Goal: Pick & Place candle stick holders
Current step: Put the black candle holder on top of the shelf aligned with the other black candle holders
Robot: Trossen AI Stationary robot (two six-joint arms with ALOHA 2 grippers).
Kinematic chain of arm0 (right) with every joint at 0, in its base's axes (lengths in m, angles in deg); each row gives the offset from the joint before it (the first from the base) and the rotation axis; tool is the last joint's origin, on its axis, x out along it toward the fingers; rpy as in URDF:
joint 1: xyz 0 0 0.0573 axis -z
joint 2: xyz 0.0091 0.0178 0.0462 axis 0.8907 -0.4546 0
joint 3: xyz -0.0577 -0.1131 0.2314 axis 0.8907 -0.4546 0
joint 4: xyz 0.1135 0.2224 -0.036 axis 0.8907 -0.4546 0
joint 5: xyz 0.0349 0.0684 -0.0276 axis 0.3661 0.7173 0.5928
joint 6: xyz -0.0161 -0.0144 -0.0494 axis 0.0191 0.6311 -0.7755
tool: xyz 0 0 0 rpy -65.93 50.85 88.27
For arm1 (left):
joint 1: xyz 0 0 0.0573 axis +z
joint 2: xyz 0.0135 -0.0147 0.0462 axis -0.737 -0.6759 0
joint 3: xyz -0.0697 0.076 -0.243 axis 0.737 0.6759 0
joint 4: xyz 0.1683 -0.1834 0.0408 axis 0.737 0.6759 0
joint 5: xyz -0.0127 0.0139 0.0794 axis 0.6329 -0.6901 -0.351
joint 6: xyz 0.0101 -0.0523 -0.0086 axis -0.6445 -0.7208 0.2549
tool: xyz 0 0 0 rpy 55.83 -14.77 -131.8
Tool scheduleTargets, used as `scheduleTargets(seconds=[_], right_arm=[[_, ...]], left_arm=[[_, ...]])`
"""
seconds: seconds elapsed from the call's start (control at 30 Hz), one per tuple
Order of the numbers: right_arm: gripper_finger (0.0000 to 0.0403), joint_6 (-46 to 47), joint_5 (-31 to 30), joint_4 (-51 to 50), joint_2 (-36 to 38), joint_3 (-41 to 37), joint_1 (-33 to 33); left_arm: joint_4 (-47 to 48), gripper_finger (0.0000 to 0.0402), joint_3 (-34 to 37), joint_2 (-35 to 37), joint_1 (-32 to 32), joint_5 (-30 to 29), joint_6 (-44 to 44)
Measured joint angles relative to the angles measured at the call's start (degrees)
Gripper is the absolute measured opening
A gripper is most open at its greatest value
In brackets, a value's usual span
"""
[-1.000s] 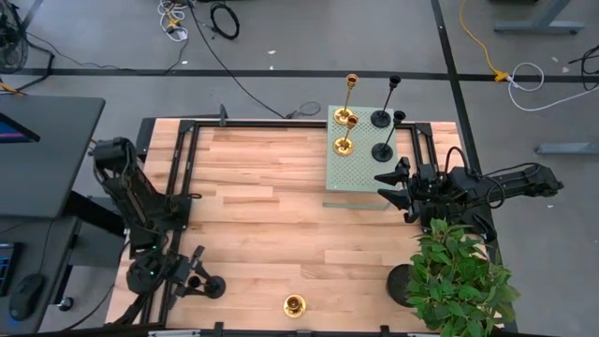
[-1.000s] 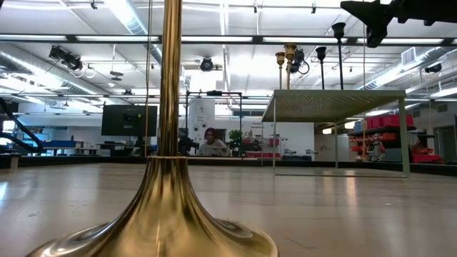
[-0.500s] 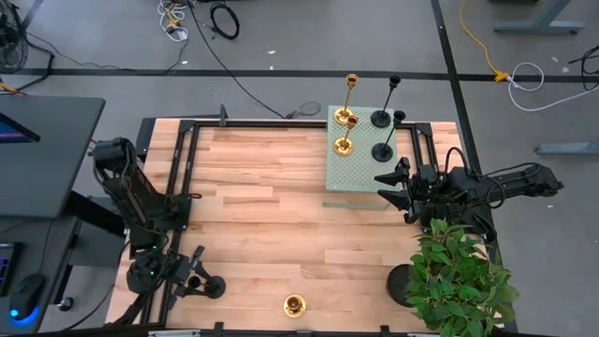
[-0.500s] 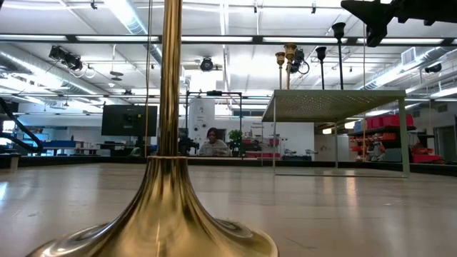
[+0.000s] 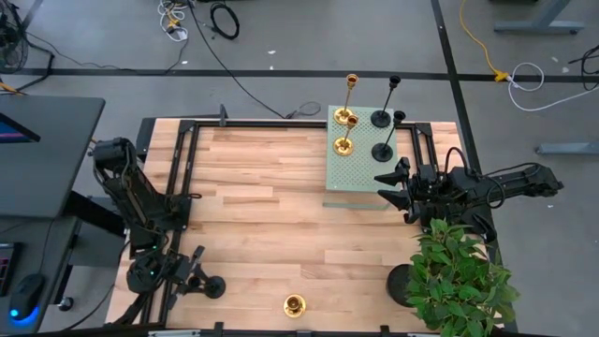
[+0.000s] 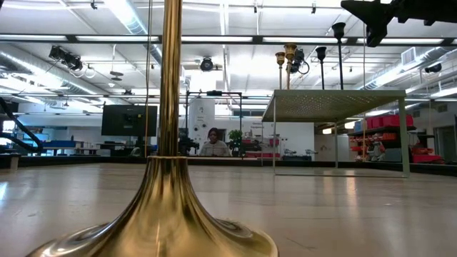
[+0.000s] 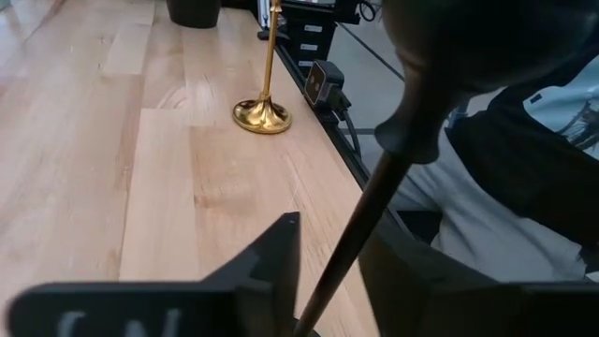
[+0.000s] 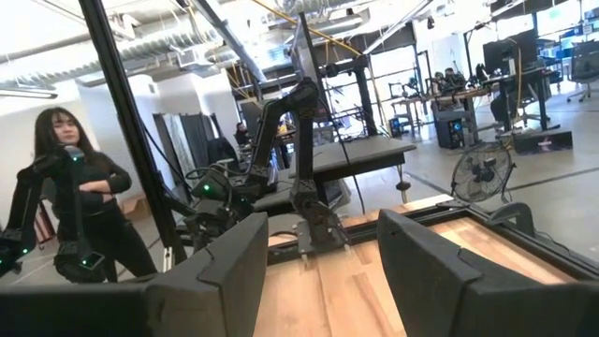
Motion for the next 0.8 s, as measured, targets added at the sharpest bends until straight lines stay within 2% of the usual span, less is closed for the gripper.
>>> scheduleTargets(seconds=[0.23, 0.43, 0.7, 0.8], right_arm=[[0.0204, -0.83, -0.02, -0.02, 0.00, 0.00, 0.00], [0.0204, -1.08, -0.01, -0.02, 0.00, 0.00, 0.00], [0.0204, -1.10, 0.05, -0.02, 0.00, 0.00, 0.00], [0.0204, -1.10, 0.04, -0.02, 0.00, 0.00, -0.01]], left_arm=[[0.03, 0.0014, 0.00, 0.07, 0.09, -1.27, 0.51], [-0.10, 0.0013, 0.00, 0.07, 1.23, -2.10, -0.09], [-0.50, 0.0012, -0.04, 0.10, 7.18, 0.38, 0.22], [-2.49, 0.0009, 0.00, 0.15, 9.96, 2.44, 5.72]])
